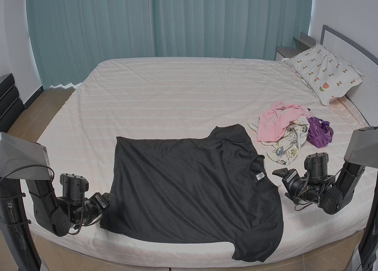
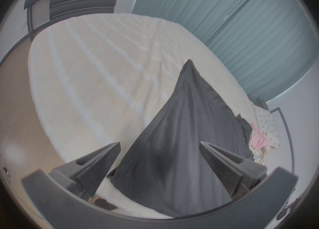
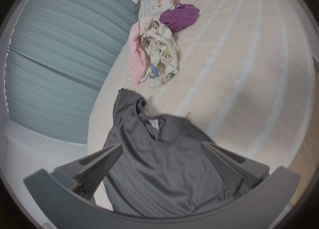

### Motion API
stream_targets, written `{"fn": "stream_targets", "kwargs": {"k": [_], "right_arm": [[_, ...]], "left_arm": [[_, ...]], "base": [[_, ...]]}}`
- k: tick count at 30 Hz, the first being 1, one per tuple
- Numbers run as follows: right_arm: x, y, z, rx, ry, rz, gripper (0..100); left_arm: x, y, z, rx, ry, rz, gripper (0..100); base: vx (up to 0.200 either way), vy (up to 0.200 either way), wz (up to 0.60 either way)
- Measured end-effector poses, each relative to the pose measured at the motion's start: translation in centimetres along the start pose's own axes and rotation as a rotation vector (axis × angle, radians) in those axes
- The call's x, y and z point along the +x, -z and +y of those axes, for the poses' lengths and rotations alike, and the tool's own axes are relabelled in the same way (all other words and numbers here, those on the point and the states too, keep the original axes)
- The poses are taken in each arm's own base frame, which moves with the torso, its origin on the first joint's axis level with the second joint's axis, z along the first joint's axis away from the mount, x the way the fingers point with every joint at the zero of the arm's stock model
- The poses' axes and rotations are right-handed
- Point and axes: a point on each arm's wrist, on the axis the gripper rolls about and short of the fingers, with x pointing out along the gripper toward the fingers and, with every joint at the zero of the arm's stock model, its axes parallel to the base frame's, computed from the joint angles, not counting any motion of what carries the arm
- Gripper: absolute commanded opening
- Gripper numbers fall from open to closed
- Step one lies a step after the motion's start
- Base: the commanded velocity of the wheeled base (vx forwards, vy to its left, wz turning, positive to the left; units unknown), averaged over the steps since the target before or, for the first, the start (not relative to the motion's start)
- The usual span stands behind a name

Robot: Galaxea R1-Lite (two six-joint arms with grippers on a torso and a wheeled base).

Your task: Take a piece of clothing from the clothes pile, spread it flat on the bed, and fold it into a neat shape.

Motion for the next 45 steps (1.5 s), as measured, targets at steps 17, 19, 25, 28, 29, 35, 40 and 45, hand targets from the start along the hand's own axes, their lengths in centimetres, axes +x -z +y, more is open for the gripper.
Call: {"fn": "stream_targets", "kwargs": {"k": [17,19,25,28,29,35,40,45], "right_arm": [[-0.6,0.9,-1.3,-0.003,-0.023,0.012,100],[-0.6,1.0,-1.4,-0.003,-0.020,0.013,100],[-0.6,1.0,-1.5,-0.004,-0.018,0.016,100],[-0.6,1.1,-1.4,-0.005,-0.018,0.015,100],[-0.6,1.1,-1.4,-0.007,-0.019,0.017,100],[-0.6,1.5,-1.3,-0.024,-0.019,0.025,100],[-0.7,1.6,-1.5,-0.067,-0.013,0.032,100],[-0.5,2.0,-2.1,-0.220,0.000,0.058,100]], "left_arm": [[0.2,3.0,0.9,0.068,-0.064,0.106,100],[0.3,3.2,0.9,0.072,-0.066,0.110,100],[0.5,3.3,0.8,0.077,-0.066,0.110,100],[0.8,3.3,0.7,0.092,-0.070,0.103,100],[0.9,3.2,0.7,0.102,-0.078,0.093,0],[1.6,3.5,0.8,0.146,-0.129,0.052,0],[1.6,4.0,1.2,0.159,-0.160,0.058,0],[1.2,4.3,1.6,0.186,-0.188,0.070,0]], "base": [[0.000,0.000,0.00],[0.000,0.000,0.00],[0.000,0.000,0.00],[0.000,0.000,0.00],[0.000,0.000,0.00],[0.000,0.000,0.00],[0.000,0.000,0.00],[0.000,0.000,0.00]]}}
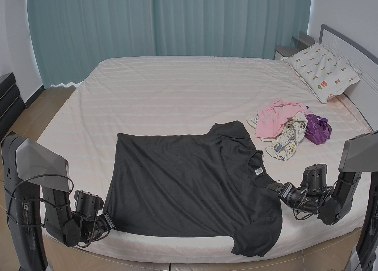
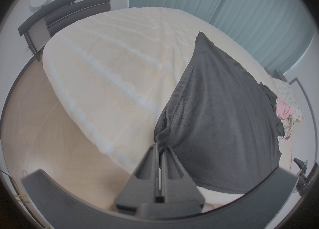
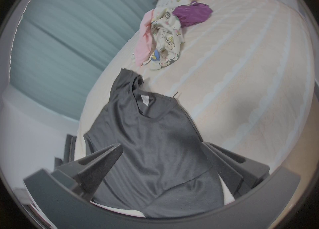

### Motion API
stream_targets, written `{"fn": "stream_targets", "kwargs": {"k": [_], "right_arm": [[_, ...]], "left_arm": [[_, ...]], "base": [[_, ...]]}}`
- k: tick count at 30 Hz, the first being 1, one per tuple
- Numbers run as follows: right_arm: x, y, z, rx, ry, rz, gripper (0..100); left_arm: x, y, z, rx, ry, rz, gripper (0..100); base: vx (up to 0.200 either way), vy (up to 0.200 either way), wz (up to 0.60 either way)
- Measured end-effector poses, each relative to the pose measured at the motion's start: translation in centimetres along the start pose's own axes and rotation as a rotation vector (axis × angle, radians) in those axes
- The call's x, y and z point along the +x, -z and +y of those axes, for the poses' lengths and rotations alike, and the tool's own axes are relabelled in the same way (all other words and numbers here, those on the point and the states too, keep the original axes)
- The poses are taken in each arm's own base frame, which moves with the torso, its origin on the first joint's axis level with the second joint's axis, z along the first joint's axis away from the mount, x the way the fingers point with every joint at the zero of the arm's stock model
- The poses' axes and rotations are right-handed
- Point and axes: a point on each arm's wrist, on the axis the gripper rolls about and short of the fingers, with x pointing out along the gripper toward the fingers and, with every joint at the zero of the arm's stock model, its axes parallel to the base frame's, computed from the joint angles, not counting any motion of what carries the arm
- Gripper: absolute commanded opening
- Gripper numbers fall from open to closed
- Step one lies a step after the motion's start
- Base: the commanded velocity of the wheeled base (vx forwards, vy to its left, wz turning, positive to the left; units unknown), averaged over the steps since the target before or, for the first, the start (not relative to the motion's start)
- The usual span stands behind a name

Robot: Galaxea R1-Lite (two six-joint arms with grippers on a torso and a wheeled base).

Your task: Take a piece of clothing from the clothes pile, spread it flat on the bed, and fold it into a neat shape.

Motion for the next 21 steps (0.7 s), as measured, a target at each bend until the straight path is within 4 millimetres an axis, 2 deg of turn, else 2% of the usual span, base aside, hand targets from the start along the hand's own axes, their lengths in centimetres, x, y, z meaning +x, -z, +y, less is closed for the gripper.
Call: {"fn": "stream_targets", "kwargs": {"k": [8,18,19,21], "right_arm": [[0.8,0.3,-1.7,-0.197,0.025,0.070,100],[2.2,0.7,-2.5,-0.259,0.021,0.120,100],[2.5,0.7,-2.5,-0.263,0.019,0.120,0],[3.2,0.7,-2.5,-0.277,0.018,0.123,0]], "left_arm": [[-1.0,0.6,0.9,0.062,-0.044,0.024,0],[-1.5,1.0,1.5,0.052,-0.056,0.041,0],[-1.5,1.0,1.5,0.049,-0.054,0.041,0],[-1.5,1.0,1.4,0.046,-0.051,0.040,0]], "base": [[0.000,0.000,0.00],[0.000,0.000,0.00],[0.000,0.000,0.00],[0.000,0.000,0.00]]}}
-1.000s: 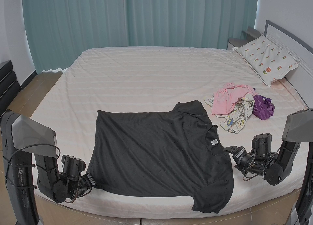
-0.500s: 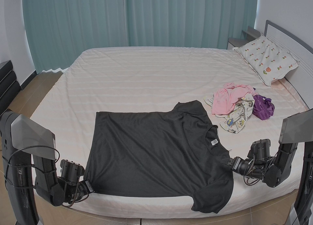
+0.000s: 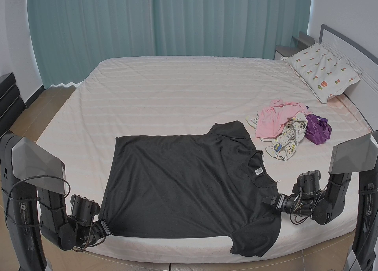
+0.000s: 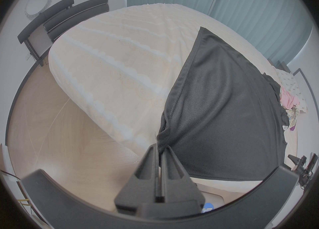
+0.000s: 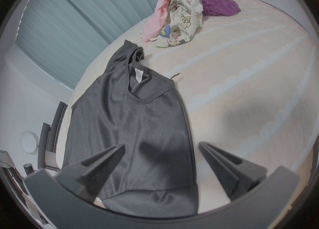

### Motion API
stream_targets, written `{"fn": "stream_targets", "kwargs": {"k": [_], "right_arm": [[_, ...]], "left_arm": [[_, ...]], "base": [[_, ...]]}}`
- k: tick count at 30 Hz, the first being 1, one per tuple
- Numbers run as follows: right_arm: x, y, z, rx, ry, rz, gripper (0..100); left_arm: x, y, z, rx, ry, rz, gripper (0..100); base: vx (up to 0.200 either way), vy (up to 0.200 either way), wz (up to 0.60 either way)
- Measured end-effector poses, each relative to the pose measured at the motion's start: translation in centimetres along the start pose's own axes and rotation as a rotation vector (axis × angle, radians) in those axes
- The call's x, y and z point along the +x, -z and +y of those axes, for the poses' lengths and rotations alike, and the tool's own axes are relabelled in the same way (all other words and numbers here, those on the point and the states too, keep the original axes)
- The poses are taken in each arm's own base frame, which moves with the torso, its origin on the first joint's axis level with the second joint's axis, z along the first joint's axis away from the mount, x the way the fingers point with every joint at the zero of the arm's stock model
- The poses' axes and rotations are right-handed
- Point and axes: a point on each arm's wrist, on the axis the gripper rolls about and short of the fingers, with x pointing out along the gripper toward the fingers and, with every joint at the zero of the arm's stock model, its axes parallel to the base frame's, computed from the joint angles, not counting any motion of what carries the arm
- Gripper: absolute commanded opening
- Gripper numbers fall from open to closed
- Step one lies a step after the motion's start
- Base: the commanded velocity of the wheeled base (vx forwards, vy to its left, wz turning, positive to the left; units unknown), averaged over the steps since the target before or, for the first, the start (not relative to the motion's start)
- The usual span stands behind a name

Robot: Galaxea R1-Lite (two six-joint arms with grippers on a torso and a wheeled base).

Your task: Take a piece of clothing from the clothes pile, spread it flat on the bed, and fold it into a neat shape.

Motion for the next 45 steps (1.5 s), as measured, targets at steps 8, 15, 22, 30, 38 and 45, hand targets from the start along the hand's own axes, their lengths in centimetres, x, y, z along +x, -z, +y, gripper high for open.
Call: {"fn": "stream_targets", "kwargs": {"k": [8,15,22,30,38,45], "right_arm": [[2.0,-1.8,0.2,-0.009,-0.022,-0.053,0],[3.4,-5.0,1.1,-0.032,-0.098,-0.153,0],[4.4,-6.6,1.8,-0.080,-0.159,-0.152,100],[4.3,-6.9,0.8,-0.011,-0.142,-0.160,100],[1.8,-5.8,0.2,0.161,-0.095,-0.147,100],[-1.2,-2.1,0.3,0.168,-0.064,-0.045,100]], "left_arm": [[0.1,-0.5,-0.3,-0.019,0.028,-0.035,0],[0.4,-1.3,-0.6,-0.061,0.053,-0.073,0],[1.0,-1.7,-1.1,-0.143,0.112,-0.079,0],[1.2,-1.7,-1.2,-0.147,0.123,-0.082,0],[1.1,-1.5,-1.1,-0.146,0.126,-0.070,0],[1.1,-1.5,-1.1,-0.165,0.130,-0.066,0]], "base": [[0.000,0.000,0.00],[0.000,0.000,0.00],[0.000,0.000,0.00],[0.000,0.000,0.00],[0.000,0.000,0.00],[0.000,0.000,0.00]]}}
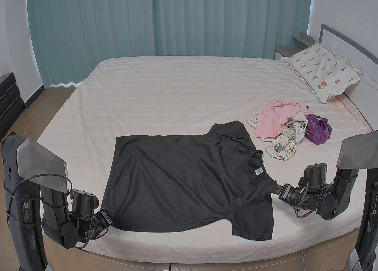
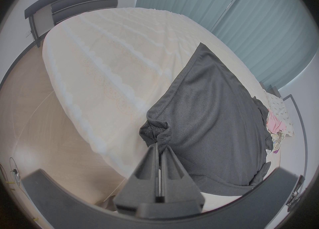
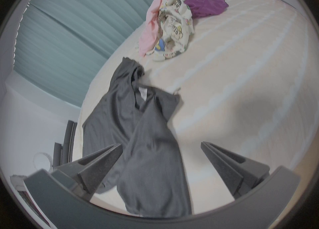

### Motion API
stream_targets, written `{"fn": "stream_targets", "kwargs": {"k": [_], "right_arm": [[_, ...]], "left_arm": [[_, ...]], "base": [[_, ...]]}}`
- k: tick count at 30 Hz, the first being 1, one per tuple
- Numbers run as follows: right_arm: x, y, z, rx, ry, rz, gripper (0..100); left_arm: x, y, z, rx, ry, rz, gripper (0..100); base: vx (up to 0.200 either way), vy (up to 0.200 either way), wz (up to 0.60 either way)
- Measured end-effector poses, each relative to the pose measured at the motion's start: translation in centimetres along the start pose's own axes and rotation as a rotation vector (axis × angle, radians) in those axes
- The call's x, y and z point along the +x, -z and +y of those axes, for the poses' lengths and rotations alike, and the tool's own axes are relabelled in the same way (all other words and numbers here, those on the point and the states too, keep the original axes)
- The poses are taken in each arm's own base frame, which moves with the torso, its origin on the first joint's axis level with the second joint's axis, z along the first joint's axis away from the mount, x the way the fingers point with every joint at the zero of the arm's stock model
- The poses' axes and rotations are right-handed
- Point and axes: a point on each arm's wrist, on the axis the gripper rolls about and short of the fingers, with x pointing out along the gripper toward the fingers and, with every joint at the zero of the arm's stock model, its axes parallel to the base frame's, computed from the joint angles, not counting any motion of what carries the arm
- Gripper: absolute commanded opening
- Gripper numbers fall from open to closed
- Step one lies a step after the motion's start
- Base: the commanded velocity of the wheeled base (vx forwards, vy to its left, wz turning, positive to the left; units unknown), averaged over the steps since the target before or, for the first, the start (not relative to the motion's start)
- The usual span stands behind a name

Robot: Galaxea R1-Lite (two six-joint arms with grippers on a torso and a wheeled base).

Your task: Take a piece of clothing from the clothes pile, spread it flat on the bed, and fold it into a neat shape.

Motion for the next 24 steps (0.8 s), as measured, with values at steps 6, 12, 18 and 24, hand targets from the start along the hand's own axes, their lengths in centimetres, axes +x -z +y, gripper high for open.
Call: {"fn": "stream_targets", "kwargs": {"k": [6,12,18,24], "right_arm": [[-1.5,3.9,0.5,-0.057,0.019,0.126,100],[-2.1,6.5,0.9,-0.120,0.040,0.204,100],[-2.0,7.5,1.0,-0.162,0.051,0.185,100],[-2.0,8.2,0.7,-0.180,0.065,0.196,100]], "left_arm": [[0.0,0.0,0.0,-0.013,0.002,0.003,0],[-0.1,0.1,0.0,-0.013,0.001,0.005,0],[-0.1,0.1,0.0,-0.013,0.001,0.006,0],[0.0,0.1,0.0,-0.013,0.001,0.004,0]], "base": [[0.000,0.000,0.00],[0.000,0.000,0.00],[0.000,0.000,0.00],[0.000,0.000,0.00]]}}
